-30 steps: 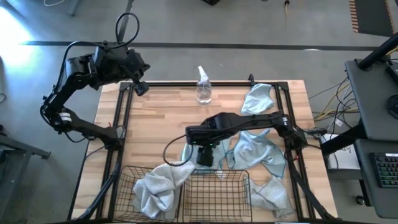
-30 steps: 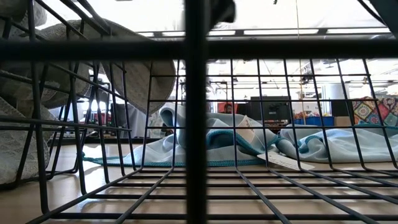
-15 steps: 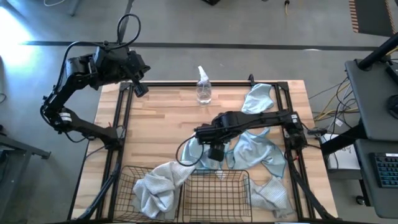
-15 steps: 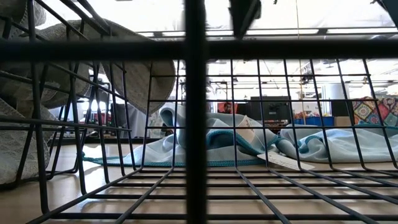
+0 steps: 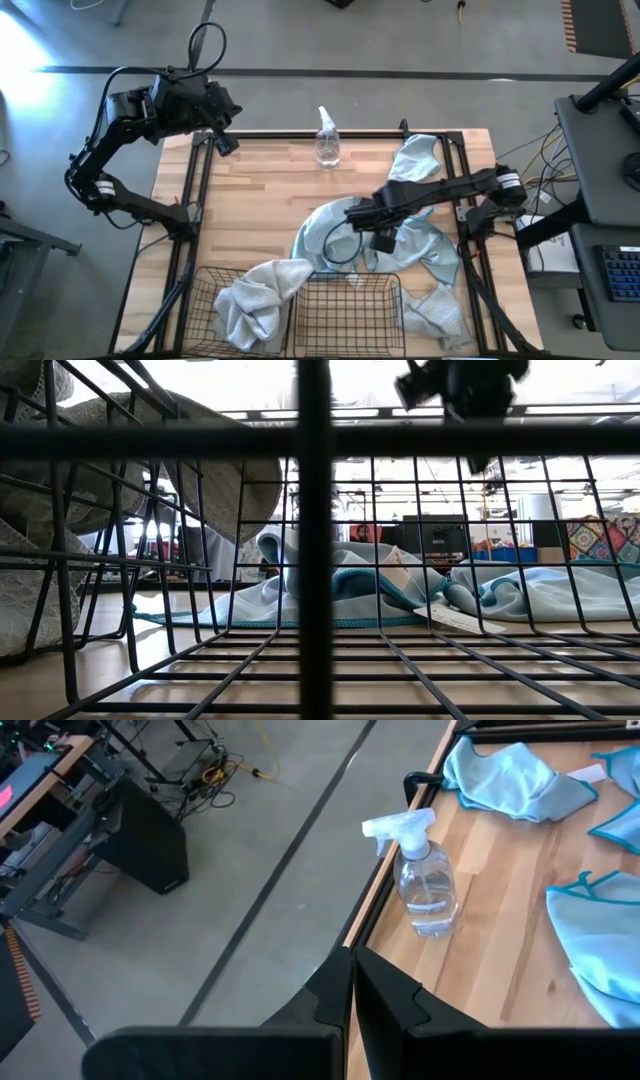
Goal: Sort microfiber towel by color & place in baskets
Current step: Put the bottom right blue microfiber towel into the right black wire basket
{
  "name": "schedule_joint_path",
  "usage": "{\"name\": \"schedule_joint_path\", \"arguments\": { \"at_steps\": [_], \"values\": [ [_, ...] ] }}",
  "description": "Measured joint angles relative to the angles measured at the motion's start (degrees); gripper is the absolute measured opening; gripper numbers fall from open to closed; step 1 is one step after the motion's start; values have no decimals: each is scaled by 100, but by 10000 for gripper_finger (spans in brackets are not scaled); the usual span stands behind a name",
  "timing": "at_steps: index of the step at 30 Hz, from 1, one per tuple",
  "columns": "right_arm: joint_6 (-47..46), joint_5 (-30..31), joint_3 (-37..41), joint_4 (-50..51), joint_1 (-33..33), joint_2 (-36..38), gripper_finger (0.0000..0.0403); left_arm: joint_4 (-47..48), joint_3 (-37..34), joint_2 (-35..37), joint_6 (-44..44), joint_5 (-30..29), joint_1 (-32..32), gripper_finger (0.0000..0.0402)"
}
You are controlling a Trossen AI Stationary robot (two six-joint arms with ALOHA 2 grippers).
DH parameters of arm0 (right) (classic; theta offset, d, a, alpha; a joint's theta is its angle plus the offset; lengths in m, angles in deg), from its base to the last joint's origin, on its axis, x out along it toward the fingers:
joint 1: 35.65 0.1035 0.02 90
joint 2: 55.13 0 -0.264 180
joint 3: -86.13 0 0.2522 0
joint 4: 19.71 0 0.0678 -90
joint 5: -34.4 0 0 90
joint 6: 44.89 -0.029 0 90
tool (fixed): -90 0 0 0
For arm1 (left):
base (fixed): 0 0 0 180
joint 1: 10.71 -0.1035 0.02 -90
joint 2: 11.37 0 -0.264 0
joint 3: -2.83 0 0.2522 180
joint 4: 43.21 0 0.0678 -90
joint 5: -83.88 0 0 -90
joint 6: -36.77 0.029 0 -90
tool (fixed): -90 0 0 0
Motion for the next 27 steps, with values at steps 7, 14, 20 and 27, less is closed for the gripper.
{"name": "schedule_joint_path", "arguments": {
  "at_steps": [7, 14, 20, 27],
  "values": [
    [-42, 3, 1532, -757, -174, 660, 171, -121, 0, 0, -58, 0, 0, 0],
    [-131, -310, 2782, -1916, -444, 1296, 171, -291, 0, -9, -58, 0, 0, 0],
    [-357, -497, 3521, -2292, -674, 1574, 171, -324, 0, -11, -40, 0, 0, 0],
    [-414, -512, 3937, -2414, -713, 1600, 181, -322, 0, -11, -40, 0, 0, 0]
  ]
}}
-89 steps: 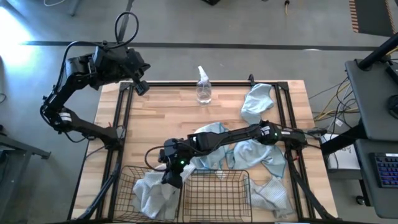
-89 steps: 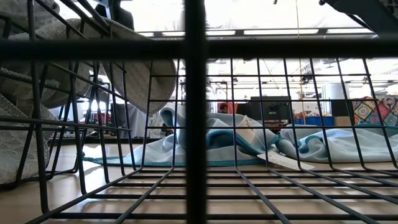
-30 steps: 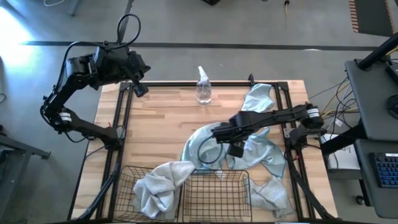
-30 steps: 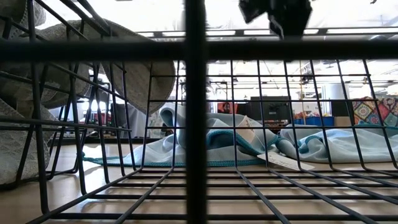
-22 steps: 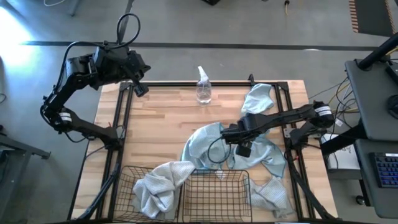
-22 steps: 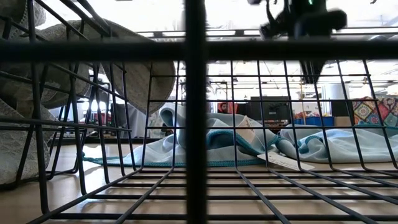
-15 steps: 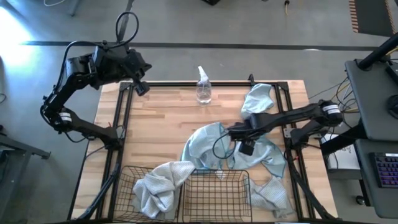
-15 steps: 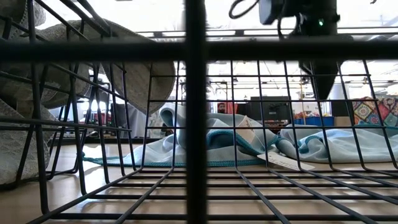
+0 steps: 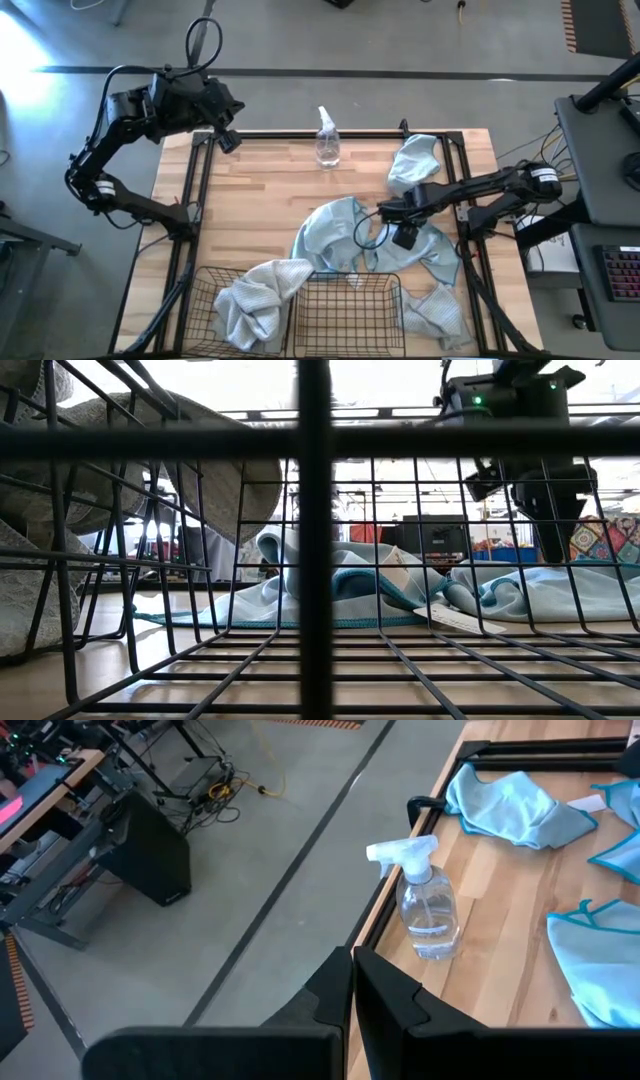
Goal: Sort microfiber towel by color & place in baskets
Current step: Put the bottom right blue microfiber towel into the right black wire basket
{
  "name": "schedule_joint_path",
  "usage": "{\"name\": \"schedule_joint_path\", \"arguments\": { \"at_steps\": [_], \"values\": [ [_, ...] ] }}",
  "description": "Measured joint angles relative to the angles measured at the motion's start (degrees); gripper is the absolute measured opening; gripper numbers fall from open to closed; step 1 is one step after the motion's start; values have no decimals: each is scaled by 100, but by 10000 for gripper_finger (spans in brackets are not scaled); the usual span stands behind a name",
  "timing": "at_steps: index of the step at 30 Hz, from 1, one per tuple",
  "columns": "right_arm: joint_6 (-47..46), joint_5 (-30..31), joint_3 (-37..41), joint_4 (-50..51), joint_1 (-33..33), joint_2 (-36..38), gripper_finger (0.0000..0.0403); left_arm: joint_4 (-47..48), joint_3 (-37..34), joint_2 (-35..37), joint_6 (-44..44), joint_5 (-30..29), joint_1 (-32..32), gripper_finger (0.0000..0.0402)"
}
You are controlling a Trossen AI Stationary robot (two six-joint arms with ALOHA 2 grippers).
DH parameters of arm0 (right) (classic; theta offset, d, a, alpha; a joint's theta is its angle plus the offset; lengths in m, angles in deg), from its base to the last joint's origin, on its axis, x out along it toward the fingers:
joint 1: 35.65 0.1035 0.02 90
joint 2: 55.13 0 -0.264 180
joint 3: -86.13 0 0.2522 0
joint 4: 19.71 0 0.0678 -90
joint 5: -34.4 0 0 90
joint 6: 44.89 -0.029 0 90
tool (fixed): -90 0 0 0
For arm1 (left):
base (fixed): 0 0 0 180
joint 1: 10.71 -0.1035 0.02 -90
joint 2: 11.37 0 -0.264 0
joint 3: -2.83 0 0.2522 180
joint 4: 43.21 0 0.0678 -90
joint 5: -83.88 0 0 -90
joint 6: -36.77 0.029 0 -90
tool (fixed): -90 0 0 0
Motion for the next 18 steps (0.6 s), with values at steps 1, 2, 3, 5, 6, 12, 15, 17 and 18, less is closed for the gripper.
{"name": "schedule_joint_path", "arguments": {
  "at_steps": [1, 2, 3, 5, 6, 12, 15, 17, 18],
  "values": [
    [-13, -53, 43, -26, 0, -4, 184, 0, 0, 0, 0, -1, 0, 0],
    [-14, -127, 77, -56, 0, -20, 188, 0, 0, 0, 0, 0, 0, 0],
    [-33, -185, 96, -103, 2, -29, 191, 0, 0, 0, 0, 0, 0, 0],
    [-90, -266, 111, -194, 2, -79, 197, 0, 0, 0, 0, 0, 0, 0],
    [-111, -266, 117, -223, 2, -95, 200, 0, 0, 0, 0, -1, 0, 0],
    [-124, -264, 122, -302, 2, -247, 203, 0, 0, 0, 2, -2, 0, 0],
    [-111, -264, 133, -374, 2, -350, 203, 2, 0, 0, 6, 0, 0, 0],
    [-100, -260, 135, -394, 2, -442, 203, 2, 0, 0, 48, -1, 0, 0],
    [-96, -261, 135, -404, 2, -496, 203, 2, 0, 0, 79, 0, 1, 0]
  ]
}}
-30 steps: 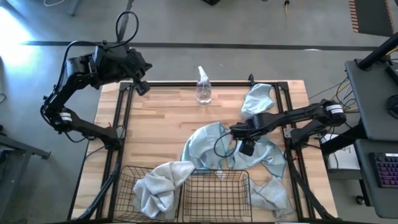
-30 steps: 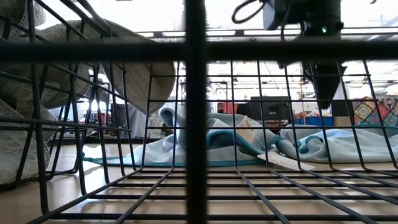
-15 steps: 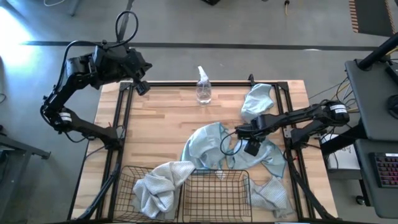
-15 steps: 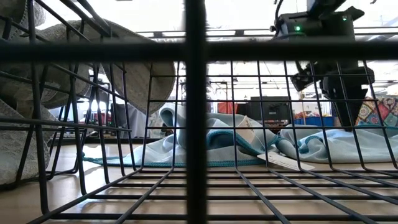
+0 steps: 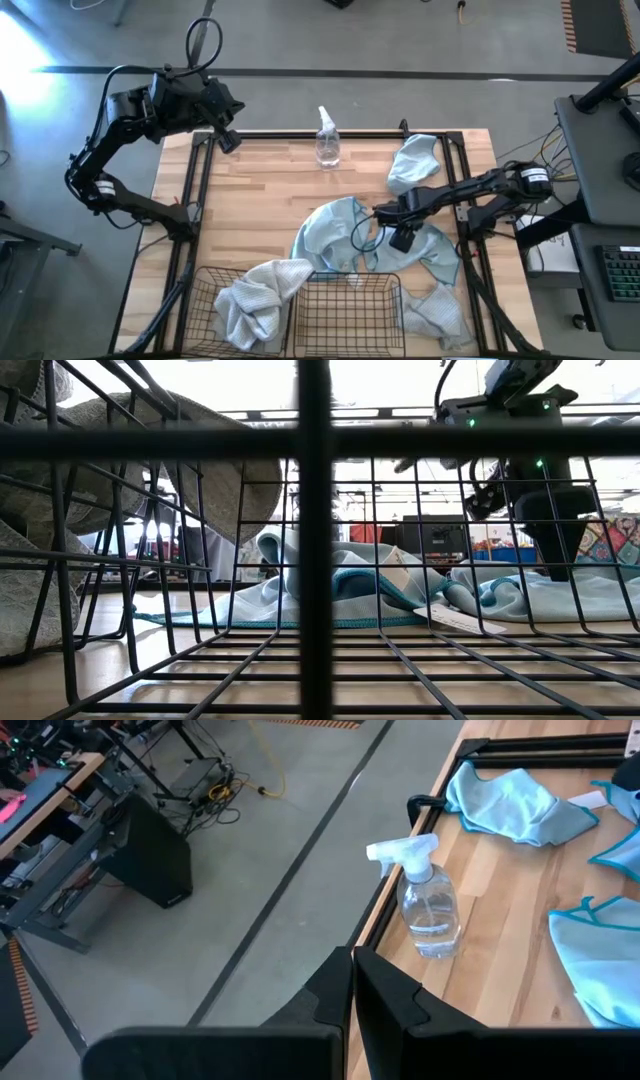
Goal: Sort microfiber towel by color & place in baskets
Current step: Put the bottom right blue microfiber towel into the right black wire basket
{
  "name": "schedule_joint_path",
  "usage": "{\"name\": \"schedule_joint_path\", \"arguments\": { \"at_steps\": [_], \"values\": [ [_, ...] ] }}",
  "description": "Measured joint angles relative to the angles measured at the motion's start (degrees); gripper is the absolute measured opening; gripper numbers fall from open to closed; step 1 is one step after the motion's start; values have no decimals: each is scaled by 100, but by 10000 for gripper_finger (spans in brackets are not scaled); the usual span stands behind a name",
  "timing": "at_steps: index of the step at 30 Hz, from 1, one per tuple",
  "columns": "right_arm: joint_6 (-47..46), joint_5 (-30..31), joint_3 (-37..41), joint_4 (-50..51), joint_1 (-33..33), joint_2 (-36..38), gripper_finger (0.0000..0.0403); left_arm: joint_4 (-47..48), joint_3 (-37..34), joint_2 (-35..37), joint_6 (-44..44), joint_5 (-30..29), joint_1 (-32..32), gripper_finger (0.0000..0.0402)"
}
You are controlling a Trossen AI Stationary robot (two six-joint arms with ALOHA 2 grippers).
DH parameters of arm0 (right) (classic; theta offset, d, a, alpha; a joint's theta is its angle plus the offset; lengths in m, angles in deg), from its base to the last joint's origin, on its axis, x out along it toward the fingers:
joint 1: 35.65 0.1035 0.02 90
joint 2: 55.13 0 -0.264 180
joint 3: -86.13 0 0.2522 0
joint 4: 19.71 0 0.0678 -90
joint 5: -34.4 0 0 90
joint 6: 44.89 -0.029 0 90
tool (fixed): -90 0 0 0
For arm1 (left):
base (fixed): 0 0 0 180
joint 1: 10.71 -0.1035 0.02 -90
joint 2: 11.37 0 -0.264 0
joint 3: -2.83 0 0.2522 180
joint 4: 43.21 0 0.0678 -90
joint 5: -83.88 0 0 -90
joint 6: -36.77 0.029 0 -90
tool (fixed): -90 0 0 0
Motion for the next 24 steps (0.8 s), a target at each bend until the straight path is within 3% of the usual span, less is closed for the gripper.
{"name": "schedule_joint_path", "arguments": {
  "at_steps": [16, 24],
  "values": [
    [478, -48, -17, -120, 0, -956, 200, 0, 0, 0, 74, -2, -1, 0],
    [471, -197, -13, -188, 0, -828, 127, -11, 0, 0, 74, -2, -1, 0]
  ]
}}
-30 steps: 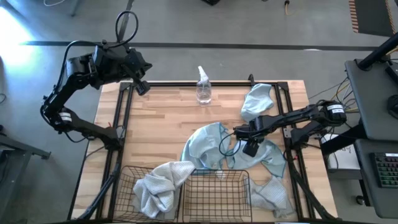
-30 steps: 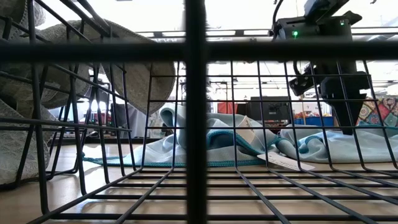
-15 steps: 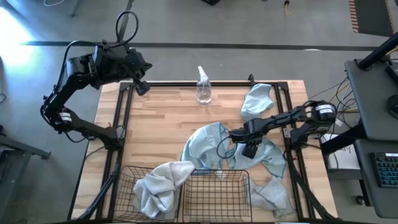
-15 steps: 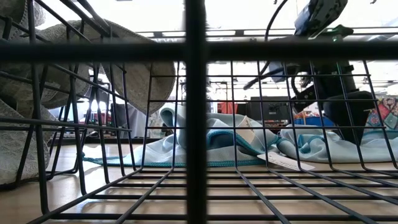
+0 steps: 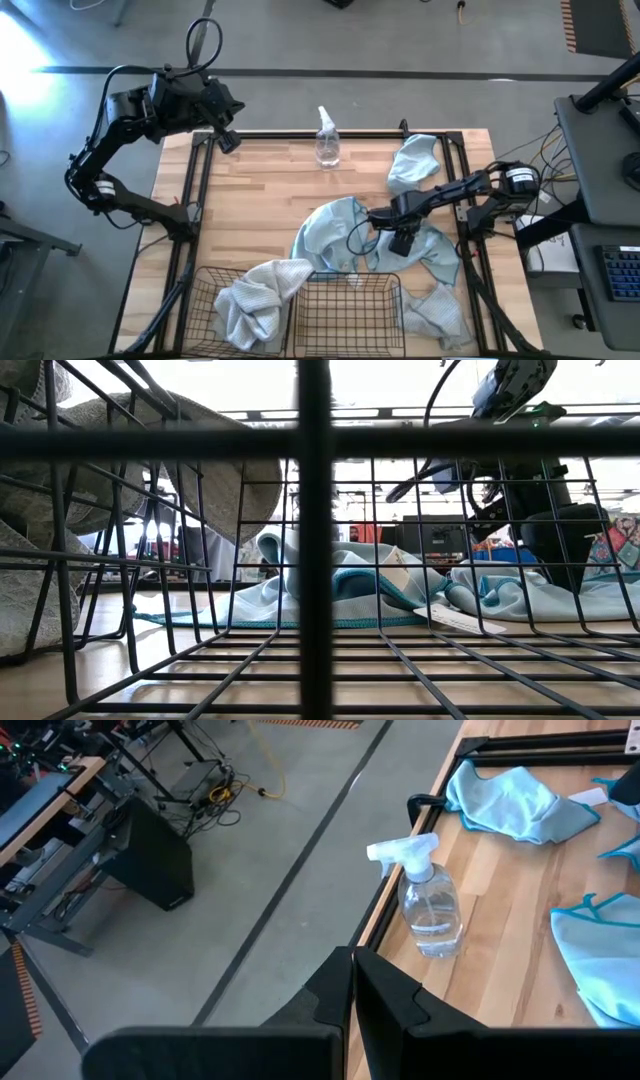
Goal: Sort microfiber towel by color & place in baskets
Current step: Put the bottom right blue microfiber towel into the right black wire basket
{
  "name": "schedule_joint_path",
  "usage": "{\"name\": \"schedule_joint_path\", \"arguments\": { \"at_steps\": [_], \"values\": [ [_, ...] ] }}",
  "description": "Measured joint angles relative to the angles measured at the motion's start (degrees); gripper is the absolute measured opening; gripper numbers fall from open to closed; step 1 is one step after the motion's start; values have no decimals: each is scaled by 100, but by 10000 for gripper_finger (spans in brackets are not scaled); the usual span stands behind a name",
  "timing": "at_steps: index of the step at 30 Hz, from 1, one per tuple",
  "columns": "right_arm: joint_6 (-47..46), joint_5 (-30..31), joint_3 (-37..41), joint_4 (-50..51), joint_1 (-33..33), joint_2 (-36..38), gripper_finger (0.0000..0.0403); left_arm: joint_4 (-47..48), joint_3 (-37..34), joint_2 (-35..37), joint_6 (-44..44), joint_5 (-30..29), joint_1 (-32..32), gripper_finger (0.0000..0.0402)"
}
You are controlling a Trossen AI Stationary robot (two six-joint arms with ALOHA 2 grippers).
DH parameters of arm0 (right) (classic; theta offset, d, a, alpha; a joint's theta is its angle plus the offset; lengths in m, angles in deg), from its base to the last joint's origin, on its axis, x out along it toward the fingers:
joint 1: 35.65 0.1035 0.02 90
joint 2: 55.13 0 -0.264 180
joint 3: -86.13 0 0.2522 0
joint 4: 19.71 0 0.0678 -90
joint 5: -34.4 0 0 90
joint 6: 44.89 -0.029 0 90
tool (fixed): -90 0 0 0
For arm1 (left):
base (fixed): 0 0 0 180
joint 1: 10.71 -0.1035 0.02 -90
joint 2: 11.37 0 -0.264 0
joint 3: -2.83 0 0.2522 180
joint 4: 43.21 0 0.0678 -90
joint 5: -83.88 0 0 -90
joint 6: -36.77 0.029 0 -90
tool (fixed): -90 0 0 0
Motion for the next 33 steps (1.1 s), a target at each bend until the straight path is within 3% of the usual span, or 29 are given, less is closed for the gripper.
{"name": "schedule_joint_path", "arguments": {
  "at_steps": [10, 23, 33],
  "values": [
    [-152, 51, 37, -56, 2, 430, 18, -11, 0, 0, -23, 0, 2, 0],
    [-714, 28, -413, -39, 2, 1208, 22, -11, 0, 0, -63, 0, 1, 0],
    [-1016, 28, -1557, -58, 21, 1814, 22, -11, 0, 0, -66, 0, 0, 0]
  ]
}}
